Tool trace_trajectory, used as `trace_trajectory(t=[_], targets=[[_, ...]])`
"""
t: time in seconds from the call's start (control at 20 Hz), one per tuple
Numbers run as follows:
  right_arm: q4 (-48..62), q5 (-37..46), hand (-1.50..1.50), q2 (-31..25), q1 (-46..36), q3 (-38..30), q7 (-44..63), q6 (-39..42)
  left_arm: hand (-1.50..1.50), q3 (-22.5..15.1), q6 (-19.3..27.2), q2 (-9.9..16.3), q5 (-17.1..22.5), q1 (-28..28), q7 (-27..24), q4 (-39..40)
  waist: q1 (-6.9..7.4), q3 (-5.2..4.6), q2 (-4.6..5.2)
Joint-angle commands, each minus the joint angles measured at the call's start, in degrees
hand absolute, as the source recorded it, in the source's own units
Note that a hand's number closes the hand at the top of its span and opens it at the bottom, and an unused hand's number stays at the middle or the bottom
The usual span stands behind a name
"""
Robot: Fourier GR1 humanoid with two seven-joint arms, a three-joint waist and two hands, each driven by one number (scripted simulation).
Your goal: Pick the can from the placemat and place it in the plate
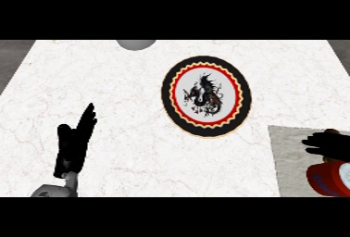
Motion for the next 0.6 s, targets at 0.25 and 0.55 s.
trace_trajectory(t=[0.25,0.55], targets=[[7.8,6.1,-1.50,6.2,-4.2,2.4,-4.3,2.4,0.00,3.0,-3.1,-0.3,0.6,-1.7,-1.7,4.4,0.20,0.02,0.14],[5.7,5.1,1.50,5.0,-3.4,-0.6,-9.4,-0.3,0.00,2.3,-2.9,-0.4,-1.1,0.4,-0.1,-0.4,-0.02,0.02,-0.04]])
